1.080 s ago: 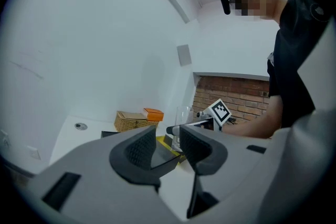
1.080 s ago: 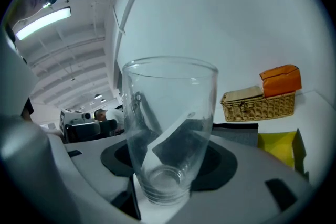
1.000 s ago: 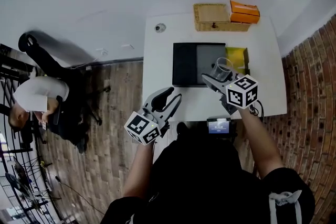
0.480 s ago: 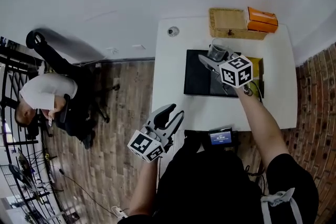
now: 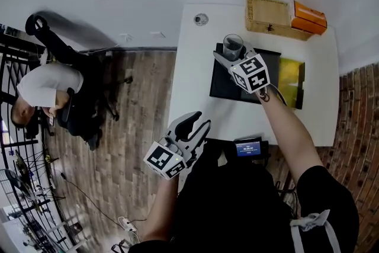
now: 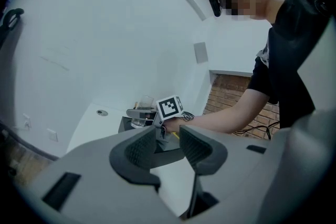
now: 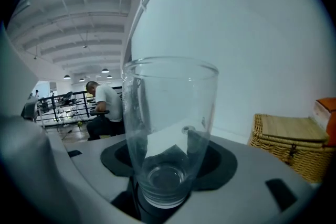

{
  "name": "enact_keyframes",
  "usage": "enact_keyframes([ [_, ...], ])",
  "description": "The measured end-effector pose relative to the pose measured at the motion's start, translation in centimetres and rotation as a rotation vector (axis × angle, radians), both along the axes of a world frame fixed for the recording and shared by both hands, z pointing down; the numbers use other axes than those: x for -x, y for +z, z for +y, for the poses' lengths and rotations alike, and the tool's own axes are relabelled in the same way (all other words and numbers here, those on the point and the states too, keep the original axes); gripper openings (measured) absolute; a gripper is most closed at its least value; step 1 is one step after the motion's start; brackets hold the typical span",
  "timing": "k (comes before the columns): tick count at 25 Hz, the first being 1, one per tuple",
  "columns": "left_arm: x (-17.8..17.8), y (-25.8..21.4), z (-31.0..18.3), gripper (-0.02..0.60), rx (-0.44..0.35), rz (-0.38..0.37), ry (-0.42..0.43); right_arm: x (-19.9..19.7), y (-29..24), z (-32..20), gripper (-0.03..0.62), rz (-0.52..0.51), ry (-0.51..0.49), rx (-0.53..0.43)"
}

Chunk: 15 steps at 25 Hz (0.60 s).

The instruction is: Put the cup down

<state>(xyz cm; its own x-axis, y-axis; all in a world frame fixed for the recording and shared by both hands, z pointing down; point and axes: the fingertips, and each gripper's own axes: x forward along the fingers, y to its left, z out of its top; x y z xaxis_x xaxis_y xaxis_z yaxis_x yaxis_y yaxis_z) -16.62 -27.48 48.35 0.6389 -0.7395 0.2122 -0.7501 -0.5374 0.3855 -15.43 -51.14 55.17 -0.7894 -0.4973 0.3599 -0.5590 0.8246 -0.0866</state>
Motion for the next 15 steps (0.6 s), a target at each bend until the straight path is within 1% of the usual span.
enact_keyframes([
  [6,0.0,0.5,0.0,0.147,0.016,0.014,-0.01,0.3,0.1,0.3,0.272,0.016,-0.023,-0.02],
  [11,-0.6,0.6,0.2,0.147,0.015,0.027,-0.003,0.3,0.5,0.9,0.273,0.063,-0.059,-0.038],
  [15,-0.9,0.4,0.3,0.147,0.011,0.032,0.002,0.0,1.7,1.5,0.273,0.096,-0.082,0.001],
])
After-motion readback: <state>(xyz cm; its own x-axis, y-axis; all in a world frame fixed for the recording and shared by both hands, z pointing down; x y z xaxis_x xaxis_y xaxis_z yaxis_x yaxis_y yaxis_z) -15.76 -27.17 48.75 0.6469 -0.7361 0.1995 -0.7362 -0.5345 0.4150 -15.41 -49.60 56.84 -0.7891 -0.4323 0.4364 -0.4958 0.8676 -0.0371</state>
